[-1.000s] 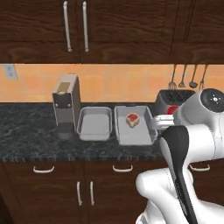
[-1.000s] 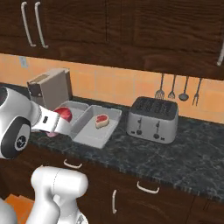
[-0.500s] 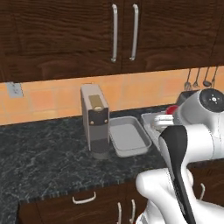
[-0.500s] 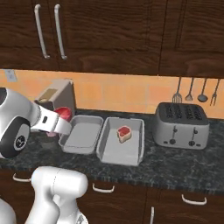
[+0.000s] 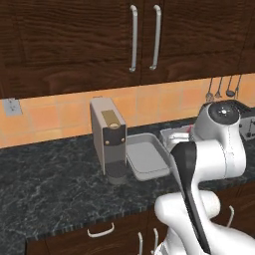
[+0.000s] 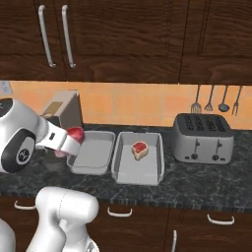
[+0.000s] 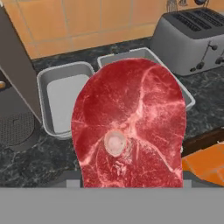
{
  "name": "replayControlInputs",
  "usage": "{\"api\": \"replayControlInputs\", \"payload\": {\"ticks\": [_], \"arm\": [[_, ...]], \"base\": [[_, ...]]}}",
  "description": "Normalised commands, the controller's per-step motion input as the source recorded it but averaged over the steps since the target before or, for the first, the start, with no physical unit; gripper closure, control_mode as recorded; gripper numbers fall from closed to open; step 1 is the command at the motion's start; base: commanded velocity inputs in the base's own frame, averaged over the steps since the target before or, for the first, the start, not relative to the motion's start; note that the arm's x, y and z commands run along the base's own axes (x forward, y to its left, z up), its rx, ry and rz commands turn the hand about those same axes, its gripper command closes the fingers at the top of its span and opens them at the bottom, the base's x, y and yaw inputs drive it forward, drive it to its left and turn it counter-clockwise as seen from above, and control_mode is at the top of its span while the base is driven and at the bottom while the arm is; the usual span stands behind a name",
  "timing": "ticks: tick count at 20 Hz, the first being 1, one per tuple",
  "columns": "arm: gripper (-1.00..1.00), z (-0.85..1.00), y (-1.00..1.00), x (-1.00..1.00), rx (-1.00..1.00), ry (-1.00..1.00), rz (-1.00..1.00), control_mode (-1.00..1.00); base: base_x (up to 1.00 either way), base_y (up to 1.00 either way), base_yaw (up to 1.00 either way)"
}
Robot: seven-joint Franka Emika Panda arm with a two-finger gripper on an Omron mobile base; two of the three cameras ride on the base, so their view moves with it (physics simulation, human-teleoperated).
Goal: Place one garlic and one steak in each tupperware on the nearby counter, to pack two identical lunches.
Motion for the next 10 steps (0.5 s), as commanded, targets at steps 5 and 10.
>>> {"api": "replayControlInputs", "payload": {"ticks": [5, 10], "arm": [[1.0, -0.91, 0.0, 0.27, 0.0, 0.07, -0.01, -1.0], [1.0, -0.62, 0.0, 0.42, 0.06, 0.0, 0.11, -1.0]], "base": [[0.0, 0.0, 0.0], [0.0, 0.0, 0.0]]}}
